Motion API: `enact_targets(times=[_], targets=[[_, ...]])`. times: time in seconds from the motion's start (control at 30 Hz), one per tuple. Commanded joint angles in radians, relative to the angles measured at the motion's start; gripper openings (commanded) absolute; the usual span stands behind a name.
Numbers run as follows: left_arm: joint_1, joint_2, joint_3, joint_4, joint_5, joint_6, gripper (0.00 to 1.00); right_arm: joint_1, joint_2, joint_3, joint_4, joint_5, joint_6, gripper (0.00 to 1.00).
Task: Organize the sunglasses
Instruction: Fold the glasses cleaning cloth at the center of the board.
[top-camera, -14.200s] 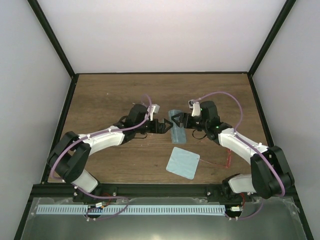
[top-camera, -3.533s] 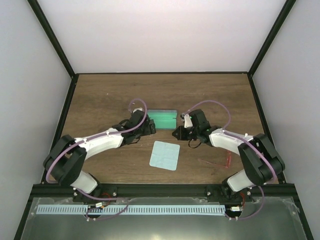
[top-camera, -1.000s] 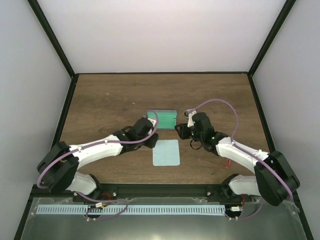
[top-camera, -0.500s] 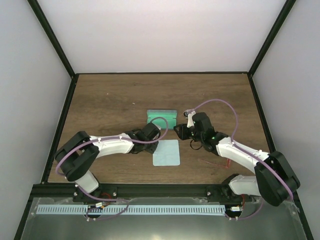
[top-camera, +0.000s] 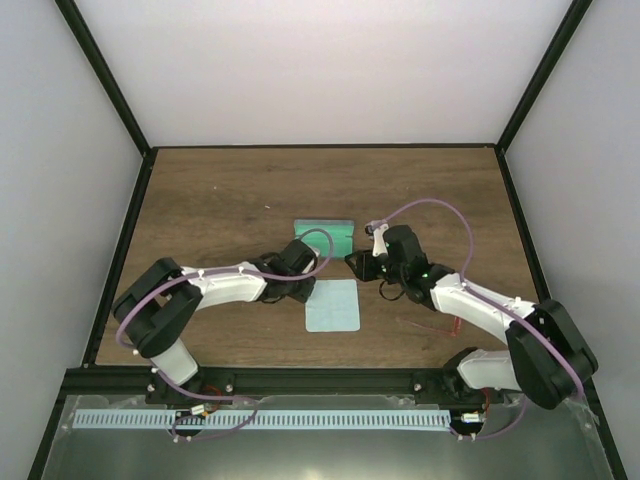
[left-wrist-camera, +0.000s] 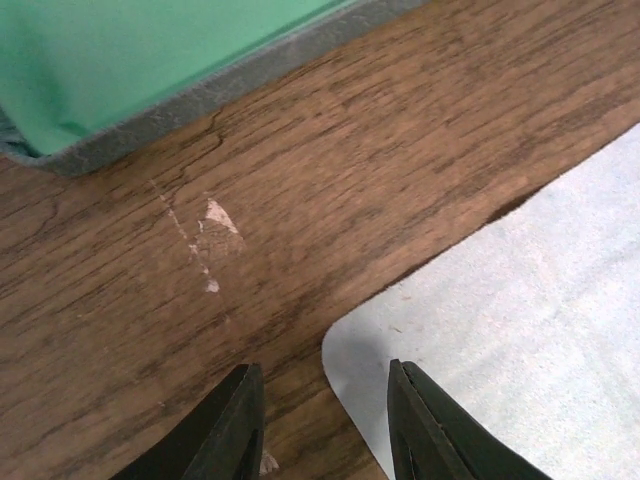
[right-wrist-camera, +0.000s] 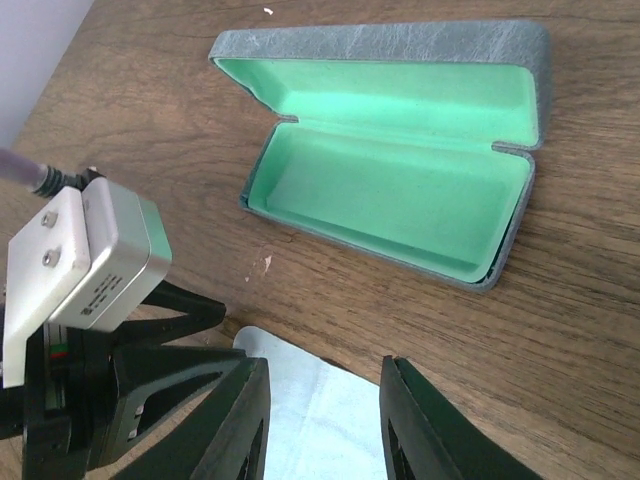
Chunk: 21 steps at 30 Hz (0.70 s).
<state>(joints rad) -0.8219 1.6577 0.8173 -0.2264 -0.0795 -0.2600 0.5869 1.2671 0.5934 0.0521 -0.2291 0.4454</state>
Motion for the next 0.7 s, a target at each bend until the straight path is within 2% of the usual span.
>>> enact_targets(times=[0.0,0.27,0.67], targets=[[0.020,0.012,0.019,0.032,0.026,0.004,0.37,0.007,0.015,0.026,0.007,-0.024,-0.010,0.32],[0.041,0.027,0.022,0.061,0.126,0.002,0.37,0.007,0.029,0.028,0.008,-0.032,-0.010,0.33],[0.048,0.059,0.030,0.054,0.119,-0.010,0.28,0.007,0.036,0.032,0.006,-0.036,-0.008,0.34]])
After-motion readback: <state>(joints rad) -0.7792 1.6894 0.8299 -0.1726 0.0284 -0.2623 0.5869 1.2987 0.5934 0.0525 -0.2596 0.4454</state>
